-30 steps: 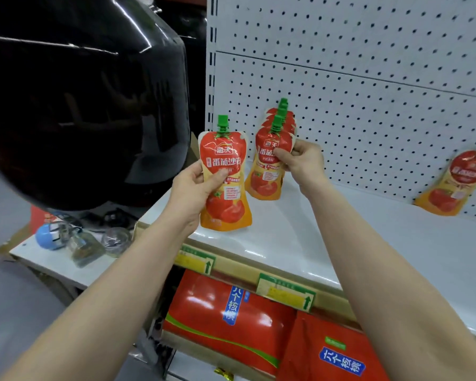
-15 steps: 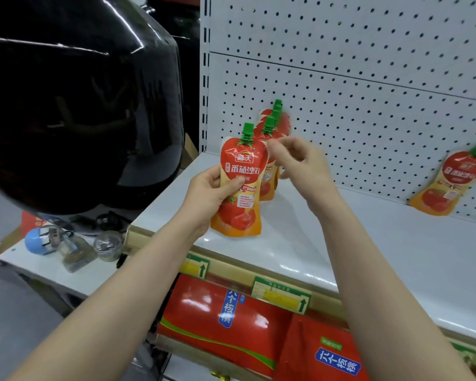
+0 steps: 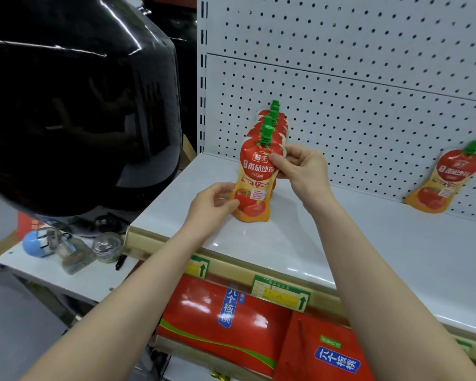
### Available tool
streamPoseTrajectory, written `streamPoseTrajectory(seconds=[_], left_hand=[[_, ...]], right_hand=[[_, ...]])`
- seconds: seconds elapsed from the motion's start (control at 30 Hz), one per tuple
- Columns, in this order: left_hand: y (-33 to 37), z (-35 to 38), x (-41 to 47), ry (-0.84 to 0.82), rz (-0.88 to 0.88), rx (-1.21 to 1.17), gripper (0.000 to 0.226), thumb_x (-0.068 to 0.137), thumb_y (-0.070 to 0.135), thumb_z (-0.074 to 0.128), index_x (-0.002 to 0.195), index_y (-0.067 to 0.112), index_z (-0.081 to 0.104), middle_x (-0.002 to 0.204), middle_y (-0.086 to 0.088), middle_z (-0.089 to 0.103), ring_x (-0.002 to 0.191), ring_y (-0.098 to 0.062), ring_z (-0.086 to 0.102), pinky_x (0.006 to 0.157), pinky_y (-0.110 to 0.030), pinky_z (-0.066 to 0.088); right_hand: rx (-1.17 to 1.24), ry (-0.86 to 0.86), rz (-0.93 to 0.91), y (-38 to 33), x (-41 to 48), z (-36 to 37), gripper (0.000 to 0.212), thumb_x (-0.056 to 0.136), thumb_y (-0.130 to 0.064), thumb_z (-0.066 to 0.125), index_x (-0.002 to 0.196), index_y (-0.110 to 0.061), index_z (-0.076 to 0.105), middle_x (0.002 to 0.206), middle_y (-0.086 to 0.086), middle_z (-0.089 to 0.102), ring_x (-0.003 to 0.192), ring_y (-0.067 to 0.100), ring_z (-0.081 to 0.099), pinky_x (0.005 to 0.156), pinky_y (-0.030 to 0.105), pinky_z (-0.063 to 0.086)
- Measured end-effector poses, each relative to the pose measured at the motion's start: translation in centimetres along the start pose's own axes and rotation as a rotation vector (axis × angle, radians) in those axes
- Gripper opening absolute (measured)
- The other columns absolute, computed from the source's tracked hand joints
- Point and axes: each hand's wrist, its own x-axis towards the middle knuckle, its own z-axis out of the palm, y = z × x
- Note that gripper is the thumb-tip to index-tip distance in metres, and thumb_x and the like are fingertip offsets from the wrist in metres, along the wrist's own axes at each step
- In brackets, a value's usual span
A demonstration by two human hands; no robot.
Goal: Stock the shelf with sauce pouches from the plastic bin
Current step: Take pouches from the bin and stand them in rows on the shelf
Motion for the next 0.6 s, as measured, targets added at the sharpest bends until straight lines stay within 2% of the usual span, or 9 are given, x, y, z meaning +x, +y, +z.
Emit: streamPoseTrajectory(seconds=[0.07,0.23,0.4,0.6], left_hand=[[-0.5,0.3,0.3,0.003,0.002,0.046,0.034,0.091,0.017,0.063,0.124,0.017,0.060,0.111,0.009,0.066,0.103,-0.006,0.062,0.080,-0.016,0.050],[-1.2,1.2,1.2,0.007,0.001,0.081,0.034,0.092,0.021,0.061,0.125,0.024,0.058,0.116,0.012,0.065,0.107,-0.008,0.062,0.090,-0.029,0.052],[-1.4,1.7,1.3,0.008,-0.008,0.094,0.035,0.092,0.021,0.060,0.127,0.026,0.057,0.118,0.010,0.065,0.109,-0.008,0.061,0.093,-0.031,0.051],[-1.3,1.7,1.1,0.002,-0.014,0.120,0.035,0.092,0.024,0.059,0.127,0.028,0.058,0.119,0.010,0.066,0.110,-0.009,0.062,0.097,-0.039,0.052]], right_hand=[[-0.007,-0.001,-0.014,0.4,0.6,0.0,0.006,0.092,-0.011,0.067,0.091,-0.016,0.071,0.092,0.006,0.076,0.082,0.016,0.074,0.075,0.034,0.060],[-0.021,-0.004,-0.058,1.2,1.5,-0.1,0.012,0.093,-0.011,0.065,0.089,-0.021,0.071,0.092,0.006,0.075,0.086,0.016,0.073,0.079,0.036,0.060],[-0.036,-0.045,-0.089,1.6,1.7,-0.3,0.016,0.095,-0.009,0.062,0.089,-0.023,0.067,0.091,0.001,0.073,0.086,0.012,0.071,0.076,0.029,0.058],[-0.131,-0.044,-0.088,1.8,1.8,-0.4,0.015,0.096,-0.014,0.061,0.089,-0.027,0.063,0.093,-0.001,0.073,0.090,0.017,0.070,0.080,0.036,0.058]])
